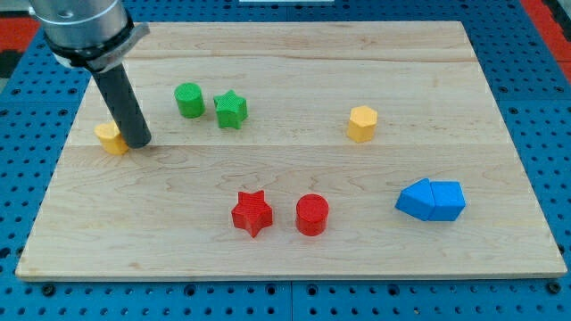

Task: Move heart to the bottom left of the board

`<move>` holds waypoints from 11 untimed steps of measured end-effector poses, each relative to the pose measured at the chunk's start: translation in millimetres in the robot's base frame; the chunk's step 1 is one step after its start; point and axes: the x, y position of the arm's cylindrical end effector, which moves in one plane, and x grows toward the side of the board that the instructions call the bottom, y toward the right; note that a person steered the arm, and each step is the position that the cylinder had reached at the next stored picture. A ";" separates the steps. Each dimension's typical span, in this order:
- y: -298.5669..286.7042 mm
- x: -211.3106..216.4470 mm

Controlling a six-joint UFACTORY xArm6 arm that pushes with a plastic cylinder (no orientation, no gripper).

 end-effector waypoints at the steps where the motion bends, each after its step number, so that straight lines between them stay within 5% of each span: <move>1: 0.2 -27.7; 2: -25.9 -44.3; 7: -47.1 64.5; 11: -51.8 62.8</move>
